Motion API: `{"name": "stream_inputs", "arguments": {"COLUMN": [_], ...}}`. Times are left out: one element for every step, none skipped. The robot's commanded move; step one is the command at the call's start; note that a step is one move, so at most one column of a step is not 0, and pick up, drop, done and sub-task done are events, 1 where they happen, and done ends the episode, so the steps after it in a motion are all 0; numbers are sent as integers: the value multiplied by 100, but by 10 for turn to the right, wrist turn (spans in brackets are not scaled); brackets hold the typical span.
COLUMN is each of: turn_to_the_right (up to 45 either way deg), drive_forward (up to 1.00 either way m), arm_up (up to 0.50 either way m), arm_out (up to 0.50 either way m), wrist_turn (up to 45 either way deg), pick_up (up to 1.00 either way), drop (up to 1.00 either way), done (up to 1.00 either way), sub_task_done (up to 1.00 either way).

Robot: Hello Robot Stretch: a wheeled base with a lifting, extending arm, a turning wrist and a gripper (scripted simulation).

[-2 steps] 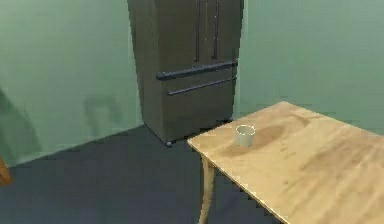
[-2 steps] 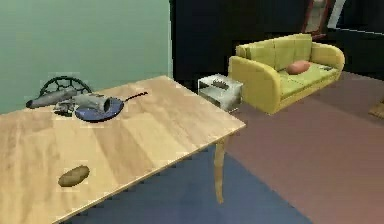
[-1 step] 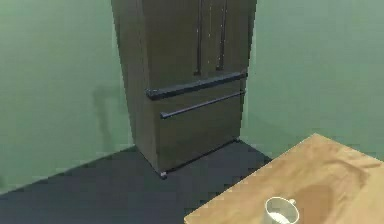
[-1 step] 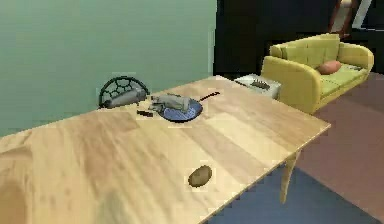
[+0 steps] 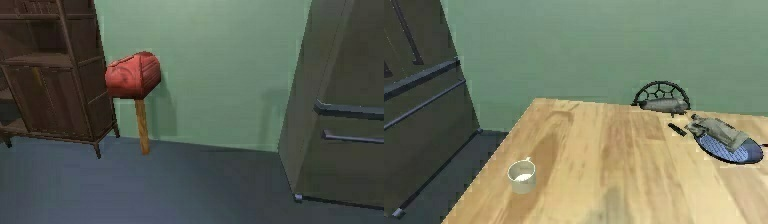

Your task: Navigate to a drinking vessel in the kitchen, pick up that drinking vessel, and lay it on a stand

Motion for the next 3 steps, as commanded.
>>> {"name": "stream_inputs", "arguments": {"turn_to_the_right": [-120,0,0], "drive_forward": [0,0,0], "arm_up": [0,50,36], "arm_out": [0,0,0], "wrist_turn": [0,0,0], "pick_up": [0,0,0], "drop": [0,0,0], "done": [0,0,0], "sub_task_done": [0,0,0]}}
